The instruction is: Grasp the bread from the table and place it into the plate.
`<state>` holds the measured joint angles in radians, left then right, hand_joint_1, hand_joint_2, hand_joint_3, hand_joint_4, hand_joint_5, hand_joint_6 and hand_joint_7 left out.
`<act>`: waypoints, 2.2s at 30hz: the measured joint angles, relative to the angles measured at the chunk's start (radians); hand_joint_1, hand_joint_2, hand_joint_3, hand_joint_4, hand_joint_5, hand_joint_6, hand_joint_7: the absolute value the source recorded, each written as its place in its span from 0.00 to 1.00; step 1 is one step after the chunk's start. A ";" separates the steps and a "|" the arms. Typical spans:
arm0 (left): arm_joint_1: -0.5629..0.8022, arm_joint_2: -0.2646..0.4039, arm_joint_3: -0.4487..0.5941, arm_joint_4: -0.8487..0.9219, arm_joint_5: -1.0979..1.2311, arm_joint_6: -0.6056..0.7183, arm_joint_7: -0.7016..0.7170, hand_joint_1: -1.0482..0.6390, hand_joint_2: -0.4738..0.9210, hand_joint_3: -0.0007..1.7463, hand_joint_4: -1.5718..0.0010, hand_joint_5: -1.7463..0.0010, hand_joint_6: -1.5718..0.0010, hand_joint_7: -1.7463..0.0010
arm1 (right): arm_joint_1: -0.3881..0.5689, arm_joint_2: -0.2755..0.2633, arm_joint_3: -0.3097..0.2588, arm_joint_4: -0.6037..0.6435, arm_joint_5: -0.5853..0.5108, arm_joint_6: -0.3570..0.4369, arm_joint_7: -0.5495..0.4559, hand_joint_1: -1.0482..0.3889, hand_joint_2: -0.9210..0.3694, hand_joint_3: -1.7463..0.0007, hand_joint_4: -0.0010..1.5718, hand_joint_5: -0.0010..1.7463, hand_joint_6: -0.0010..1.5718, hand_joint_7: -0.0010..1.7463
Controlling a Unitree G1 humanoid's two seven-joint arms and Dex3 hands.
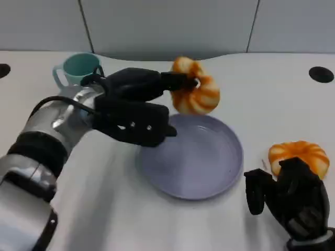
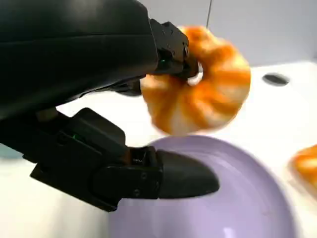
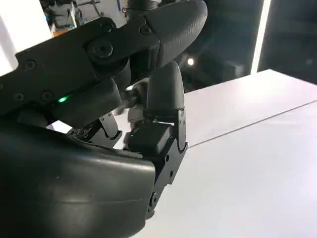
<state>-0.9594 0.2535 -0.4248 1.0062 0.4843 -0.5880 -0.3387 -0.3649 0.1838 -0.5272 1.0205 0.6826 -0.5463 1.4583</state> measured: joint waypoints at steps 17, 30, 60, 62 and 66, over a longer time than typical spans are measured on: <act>0.266 0.143 0.211 -0.401 -0.409 0.123 -0.400 0.00 1.00 0.32 1.00 1.00 0.85 0.92 | -0.050 -0.097 0.075 0.104 -0.098 0.155 -0.020 0.51 0.03 1.00 0.51 1.00 0.66 0.33; 0.094 0.177 0.097 -0.284 -0.217 0.198 -0.491 0.00 1.00 0.27 0.99 0.73 0.76 0.86 | -0.070 -0.065 0.079 0.120 -0.119 0.104 -0.031 0.49 0.01 0.99 0.48 1.00 0.39 0.95; 0.214 0.188 0.312 -0.219 -0.488 0.092 -0.514 0.00 1.00 0.35 1.00 0.41 0.67 0.88 | -0.025 -0.007 0.157 -0.048 -0.102 0.272 -0.095 0.47 0.03 1.00 0.53 1.00 0.43 0.98; 0.225 0.188 0.320 -0.220 -0.489 0.098 -0.522 0.00 1.00 0.32 0.98 0.42 0.67 0.89 | -0.025 -0.005 0.158 -0.052 -0.102 0.278 -0.095 0.47 0.02 1.00 0.53 1.00 0.45 0.92; 0.298 0.111 0.523 -0.164 -0.806 0.296 -0.718 0.00 1.00 0.29 0.87 0.47 0.61 0.91 | -0.023 -0.006 0.158 -0.051 -0.106 0.260 -0.079 0.42 0.02 1.00 0.55 1.00 0.48 0.87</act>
<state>-0.6610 0.3649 0.0982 0.8419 -0.3220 -0.2924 -1.0568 -0.3875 0.1781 -0.3692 0.9697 0.5769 -0.2868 1.3789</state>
